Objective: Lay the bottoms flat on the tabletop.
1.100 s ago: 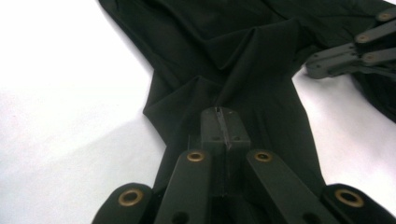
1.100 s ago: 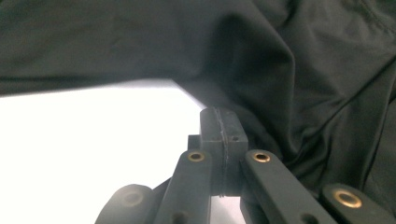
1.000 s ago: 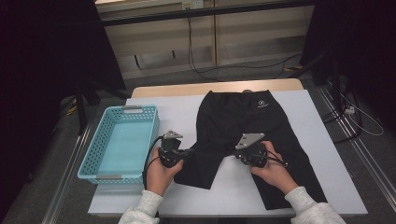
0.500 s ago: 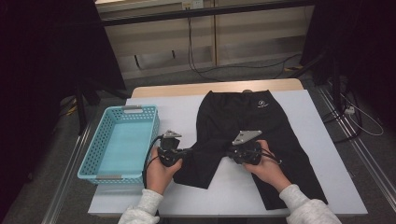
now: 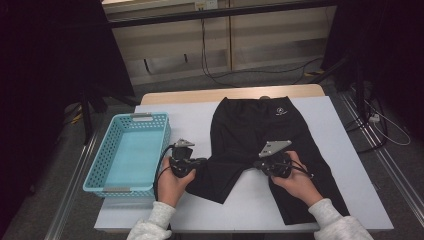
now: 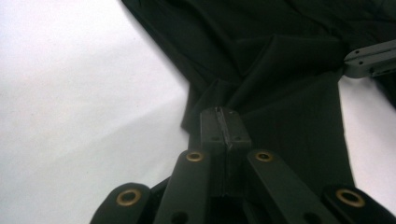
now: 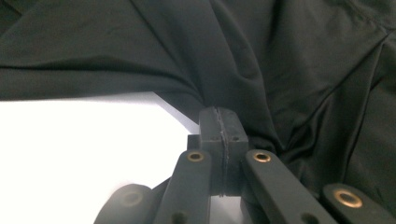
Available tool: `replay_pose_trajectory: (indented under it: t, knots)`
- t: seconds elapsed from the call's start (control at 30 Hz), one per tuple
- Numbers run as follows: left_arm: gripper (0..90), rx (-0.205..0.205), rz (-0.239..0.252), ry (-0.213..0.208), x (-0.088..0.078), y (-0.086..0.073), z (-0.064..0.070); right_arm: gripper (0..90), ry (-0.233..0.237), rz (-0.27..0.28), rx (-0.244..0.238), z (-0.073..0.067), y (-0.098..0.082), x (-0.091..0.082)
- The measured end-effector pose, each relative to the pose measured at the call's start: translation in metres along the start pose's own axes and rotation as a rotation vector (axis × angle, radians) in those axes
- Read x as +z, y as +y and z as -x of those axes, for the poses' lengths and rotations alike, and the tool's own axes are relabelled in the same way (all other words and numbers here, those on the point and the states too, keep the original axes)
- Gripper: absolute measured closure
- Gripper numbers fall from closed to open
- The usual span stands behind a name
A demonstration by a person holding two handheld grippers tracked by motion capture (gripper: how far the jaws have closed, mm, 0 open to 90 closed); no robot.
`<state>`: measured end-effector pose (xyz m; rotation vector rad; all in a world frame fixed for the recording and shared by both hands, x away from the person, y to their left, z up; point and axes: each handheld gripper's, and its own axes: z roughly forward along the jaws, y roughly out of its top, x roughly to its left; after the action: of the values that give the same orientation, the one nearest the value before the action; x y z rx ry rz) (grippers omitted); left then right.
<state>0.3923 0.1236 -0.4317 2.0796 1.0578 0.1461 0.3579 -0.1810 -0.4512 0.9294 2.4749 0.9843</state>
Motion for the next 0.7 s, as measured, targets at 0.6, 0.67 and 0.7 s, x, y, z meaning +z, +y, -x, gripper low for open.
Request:
replay_pose_trajectory:
  t: [0.6, 0.67, 0.7]
  knots:
    - [49.0, 0.186, -0.027, -0.107, 0.014, -0.002, 0.054, 90.0, -0.029, -0.010, -0.018, -0.006, -0.001, 0.006]
    - [48.5, 0.202, -0.045, -0.108, 0.020, -0.006, 0.056, 90.0, -0.030, -0.009, -0.019, -0.006, -0.001, 0.006]
    - [48.2, 0.205, -0.052, -0.106, 0.022, -0.007, 0.057, 90.0, -0.031, -0.009, -0.016, -0.005, -0.001, 0.006]
